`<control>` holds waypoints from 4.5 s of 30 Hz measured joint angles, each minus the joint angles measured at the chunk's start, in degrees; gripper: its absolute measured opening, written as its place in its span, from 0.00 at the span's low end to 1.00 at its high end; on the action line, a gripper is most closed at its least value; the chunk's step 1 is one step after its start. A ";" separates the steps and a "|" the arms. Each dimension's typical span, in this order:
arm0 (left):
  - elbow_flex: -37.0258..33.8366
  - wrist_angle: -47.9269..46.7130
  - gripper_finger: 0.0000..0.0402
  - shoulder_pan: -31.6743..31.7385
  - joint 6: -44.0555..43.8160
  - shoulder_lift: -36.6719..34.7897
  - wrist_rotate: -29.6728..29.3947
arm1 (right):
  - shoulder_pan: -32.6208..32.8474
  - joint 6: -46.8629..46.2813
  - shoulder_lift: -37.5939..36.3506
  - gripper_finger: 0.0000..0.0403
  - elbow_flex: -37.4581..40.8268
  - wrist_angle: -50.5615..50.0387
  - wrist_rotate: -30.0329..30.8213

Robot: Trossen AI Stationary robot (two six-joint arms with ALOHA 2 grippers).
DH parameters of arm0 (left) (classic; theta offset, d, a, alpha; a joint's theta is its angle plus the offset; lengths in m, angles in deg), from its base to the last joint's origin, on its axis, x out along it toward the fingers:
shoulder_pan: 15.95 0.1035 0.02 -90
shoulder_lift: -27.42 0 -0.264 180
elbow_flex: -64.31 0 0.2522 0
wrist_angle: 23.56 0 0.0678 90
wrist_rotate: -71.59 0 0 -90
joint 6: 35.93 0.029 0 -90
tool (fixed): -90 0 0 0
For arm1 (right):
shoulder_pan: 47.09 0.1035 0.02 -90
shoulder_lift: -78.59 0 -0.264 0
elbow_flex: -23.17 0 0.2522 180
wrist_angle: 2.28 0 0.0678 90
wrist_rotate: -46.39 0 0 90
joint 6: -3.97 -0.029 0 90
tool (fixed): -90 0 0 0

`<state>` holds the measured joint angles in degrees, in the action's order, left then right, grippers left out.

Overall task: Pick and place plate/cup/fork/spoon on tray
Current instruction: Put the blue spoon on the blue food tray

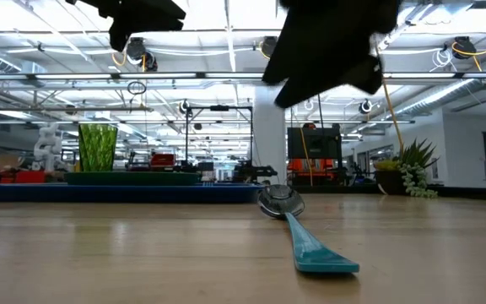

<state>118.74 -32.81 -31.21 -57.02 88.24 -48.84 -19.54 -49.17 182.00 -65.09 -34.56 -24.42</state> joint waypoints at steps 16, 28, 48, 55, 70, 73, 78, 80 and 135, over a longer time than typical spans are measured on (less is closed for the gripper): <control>0.04 23.48 0.22 -8.42 1.73 11.35 -0.04 | 11.24 -14.75 5.37 0.52 0.00 6.06 19.01; 0.03 28.57 0.22 -12.65 1.30 14.62 -0.63 | 12.01 -11.09 10.56 0.52 0.00 23.86 18.33; 0.04 28.32 0.22 -14.79 3.40 14.77 -2.67 | 9.15 -27.69 15.35 0.52 0.00 6.18 24.13; 0.04 28.56 0.22 -14.79 3.40 14.77 -2.75 | 8.81 -27.19 15.93 0.52 0.00 5.58 24.45; 0.04 28.50 0.22 -14.79 3.89 14.77 -3.15 | 5.85 -26.46 15.87 0.52 -0.07 -4.05 24.18; 0.04 28.23 0.22 -14.79 3.90 14.77 -3.15 | 4.99 -23.25 15.89 0.52 -0.06 -4.59 24.04; 0.02 28.23 0.22 -14.79 4.36 14.77 -3.15 | 3.42 -18.16 15.80 0.52 -0.09 -4.57 21.62; 0.02 28.23 0.22 -14.79 4.44 14.77 -3.15 | 2.85 -15.25 15.78 0.52 -0.11 -4.58 21.34; 0.00 28.65 0.22 -13.87 3.41 17.85 -3.12 | 0.35 -7.22 9.88 0.03 9.53 5.66 13.77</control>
<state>118.74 -4.16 -45.08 -53.61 106.10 -51.96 -19.19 -56.39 191.88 -55.56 -28.90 -10.65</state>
